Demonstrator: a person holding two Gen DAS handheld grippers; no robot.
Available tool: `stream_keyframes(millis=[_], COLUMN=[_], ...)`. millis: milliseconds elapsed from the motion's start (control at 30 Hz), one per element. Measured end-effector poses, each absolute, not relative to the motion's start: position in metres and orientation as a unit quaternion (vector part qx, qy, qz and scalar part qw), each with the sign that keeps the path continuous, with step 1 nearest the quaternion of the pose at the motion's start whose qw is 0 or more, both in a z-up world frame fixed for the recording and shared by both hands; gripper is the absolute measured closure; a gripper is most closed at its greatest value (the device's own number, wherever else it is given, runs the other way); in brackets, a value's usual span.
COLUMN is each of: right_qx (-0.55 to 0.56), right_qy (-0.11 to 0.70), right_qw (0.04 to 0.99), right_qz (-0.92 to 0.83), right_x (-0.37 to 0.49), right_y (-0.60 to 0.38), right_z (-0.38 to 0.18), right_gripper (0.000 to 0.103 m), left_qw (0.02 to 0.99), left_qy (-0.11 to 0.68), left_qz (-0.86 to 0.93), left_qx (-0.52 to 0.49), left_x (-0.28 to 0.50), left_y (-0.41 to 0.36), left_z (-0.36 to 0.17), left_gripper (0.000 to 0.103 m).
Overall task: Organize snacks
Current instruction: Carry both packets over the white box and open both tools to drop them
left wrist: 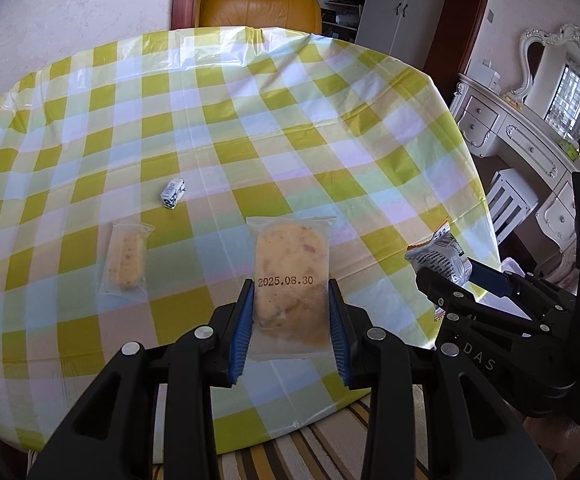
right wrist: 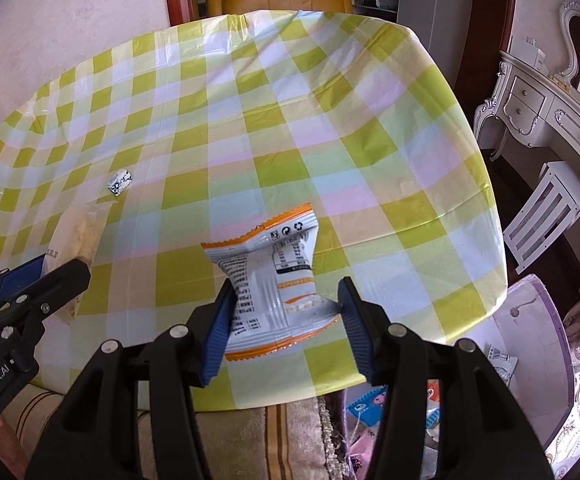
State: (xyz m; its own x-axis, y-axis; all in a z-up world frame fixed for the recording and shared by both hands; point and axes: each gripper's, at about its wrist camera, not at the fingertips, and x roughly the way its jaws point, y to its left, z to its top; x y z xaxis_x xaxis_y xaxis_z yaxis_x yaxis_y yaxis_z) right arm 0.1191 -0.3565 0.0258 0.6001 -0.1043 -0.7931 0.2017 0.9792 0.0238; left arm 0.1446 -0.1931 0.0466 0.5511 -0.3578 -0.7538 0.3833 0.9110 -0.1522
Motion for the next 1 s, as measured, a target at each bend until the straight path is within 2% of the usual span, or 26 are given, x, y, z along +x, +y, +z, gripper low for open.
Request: stream_keyframes(millis=[400,1000], right_qx=[0.084,0.122], right_qy=[0.43,0.445], right_qw=[0.889,0.86], right_qz=[-0.136,-0.217], right_x=[0.082,0.029], right_y=[-0.421,-0.507], right_z=[0.029,0.001], right_gripper=[0.051,0.051], left_qw=[0.854,0.759], left_qy=[0.448,0.507], left_qz=[-0.264,-0.397], left_qx=[0.035,0.093], left_x=[0.128,0.082], left_y=[-0.243,-0.357], left_z=[0.038,0.009], left_gripper=[0.069,0.069])
